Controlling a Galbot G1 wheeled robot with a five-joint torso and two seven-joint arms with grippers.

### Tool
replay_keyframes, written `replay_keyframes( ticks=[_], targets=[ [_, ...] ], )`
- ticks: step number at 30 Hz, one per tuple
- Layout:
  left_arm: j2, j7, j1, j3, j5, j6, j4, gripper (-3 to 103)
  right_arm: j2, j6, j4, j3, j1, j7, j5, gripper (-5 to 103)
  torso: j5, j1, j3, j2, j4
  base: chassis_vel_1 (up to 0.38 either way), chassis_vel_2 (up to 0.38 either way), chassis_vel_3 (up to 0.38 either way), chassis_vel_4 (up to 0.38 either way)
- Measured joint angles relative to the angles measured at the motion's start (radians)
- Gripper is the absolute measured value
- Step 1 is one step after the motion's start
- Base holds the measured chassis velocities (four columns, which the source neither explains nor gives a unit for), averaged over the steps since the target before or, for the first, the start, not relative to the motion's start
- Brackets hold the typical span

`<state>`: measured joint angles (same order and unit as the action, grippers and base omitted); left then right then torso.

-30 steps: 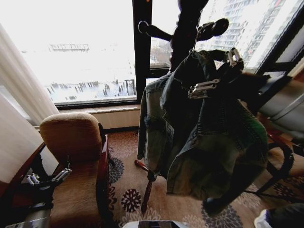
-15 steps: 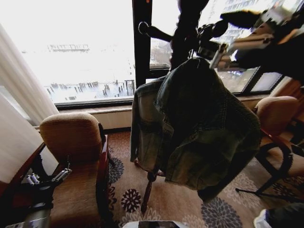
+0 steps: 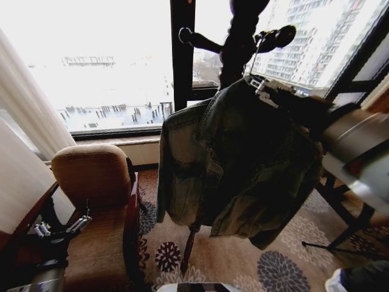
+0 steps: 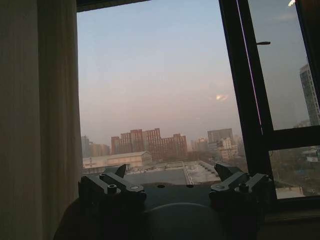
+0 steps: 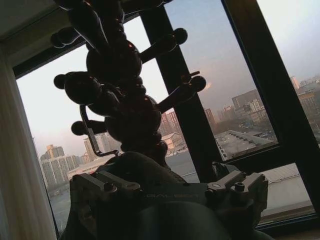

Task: Pick up the clothes from the bed and hang them on the clothes hanger.

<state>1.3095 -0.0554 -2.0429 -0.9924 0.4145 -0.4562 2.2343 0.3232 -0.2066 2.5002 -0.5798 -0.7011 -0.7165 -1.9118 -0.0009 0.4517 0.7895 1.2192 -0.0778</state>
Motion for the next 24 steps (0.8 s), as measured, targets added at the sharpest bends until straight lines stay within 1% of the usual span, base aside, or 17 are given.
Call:
replay_keyframes(
  ticks=[1,2,3,4,5,6,7,8,9,10,11,12,13,19,21,22,24],
  targets=[
    [0.0,0.0,0.0,0.0,0.0,0.0,0.0,100,0.02,-0.004,0.0,-0.011,-0.061,0.011,0.038,100,-0.0011,0.0,-0.001,0.001,0.0,0.0,0.0,0.0,0.0],
    [0.0,-0.001,0.0,-0.001,0.0,0.0,0.0,100,0.044,-0.024,0.001,-0.008,-0.164,0.03,0.103,100,-0.0021,-0.001,-0.001,0.002,-0.0014,0.0,0.0,0.0,0.0],
    [0.0,-0.001,-0.001,0.0,0.0,0.0,-0.001,100,0.055,-0.072,-0.003,0.012,-0.235,0.046,0.141,100,0.0026,-0.001,0.0,0.001,-0.0015,0.0,0.0,0.0,0.0],
    [0.0,-0.001,-0.001,0.0,0.0,0.0,-0.001,100,0.055,-0.072,-0.003,0.012,-0.235,0.046,0.141,100,0.0026,-0.001,0.0,0.001,-0.0015,0.0,0.0,0.0,0.0],
    [0.0,-0.002,-0.001,-0.001,0.001,-0.001,0.0,100,0.058,-0.093,-0.001,0.018,-0.271,0.062,0.162,100,0.004,-0.001,0.001,0.0,-0.0013,0.055,-0.08,-0.021,-0.011],
    [0.0,-0.001,0.0,0.0,0.0,0.0,0.0,100,0.052,-0.104,-0.003,0.019,-0.303,0.081,0.188,100,0.0013,0.0,0.001,-0.001,0.0002,0.055,-0.017,-0.103,0.039],
    [0.0,0.0,0.0,0.0,0.0,0.0,0.0,100,0.044,-0.109,-0.003,0.024,-0.313,0.089,0.193,100,0.0025,0.0,0.001,-0.001,0.0002,-0.005,-0.017,-0.103,-0.004],
    [0.0,0.0,0.0,0.0,0.0,0.0,0.0,100,0.044,-0.109,-0.003,0.024,-0.313,0.089,0.193,100,0.0025,0.0,0.001,-0.001,0.0002,-0.005,-0.017,-0.103,-0.004],
    [0.0,0.0,0.0,0.0,0.0,0.0,0.0,100,0.026,-0.11,-0.003,0.033,-0.297,0.094,0.177,100,0.0007,0.0,0.001,-0.001,-0.0003,-0.055,0.034,0.058,-0.028],
    [0.0,0.0,0.0,0.0,0.0,0.0,0.0,100,0.018,-0.11,-0.003,0.036,-0.273,0.094,0.167,100,0.0005,0.0,0.001,-0.001,0.0002,-0.055,-0.009,0.027,-0.028],
    [0.0,0.0,0.0,0.0,0.0,0.0,0.0,100,0.008,-0.11,-0.002,0.039,-0.234,0.095,0.159,100,0.0011,0.001,0.001,-0.001,-0.0002,0.0,0.0,0.0,0.0],
    [0.0,0.0,0.0,0.0,0.0,0.0,0.0,100,0.002,-0.11,-0.003,0.041,-0.21,0.095,0.158,100,0.0008,0.001,0.001,-0.001,0.0001,0.0,0.0,0.0,0.0],
    [0.0,0.0,0.0,0.0,0.0,0.0,0.0,100,0.002,-0.11,-0.003,0.041,-0.21,0.095,0.158,100,0.0008,0.001,0.001,-0.001,0.0001,0.0,0.0,0.0,0.0],
    [0.0,0.0,0.0,0.0,0.0,0.0,0.0,100,-0.024,-0.109,-0.001,0.041,-0.102,0.105,0.164,100,0.0009,0.0,0.001,0.0,-0.0001,0.0,0.0,0.0,0.0],
    [0.0,0.0,0.0,0.0,0.0,0.0,0.0,100,-0.044,-0.106,0.0,0.048,-0.029,0.109,0.144,100,0.0007,0.0,0.001,0.0,-0.0003,0.0,0.0,0.0,0.0],
    [0.0,0.0,0.0,0.0,0.0,0.0,0.0,100,-0.044,-0.106,0.0,0.048,-0.029,0.109,0.144,100,0.0007,0.0,0.001,0.0,-0.0003,0.0,0.0,0.0,0.0],
    [0.0,0.0,0.0,0.0,0.0,0.0,0.0,100,-0.07,-0.1,0.001,0.058,0.062,0.107,0.091,100,0.0008,0.0,0.001,0.0,-0.0001,0.0,0.0,0.0,0.0]
  ],
)
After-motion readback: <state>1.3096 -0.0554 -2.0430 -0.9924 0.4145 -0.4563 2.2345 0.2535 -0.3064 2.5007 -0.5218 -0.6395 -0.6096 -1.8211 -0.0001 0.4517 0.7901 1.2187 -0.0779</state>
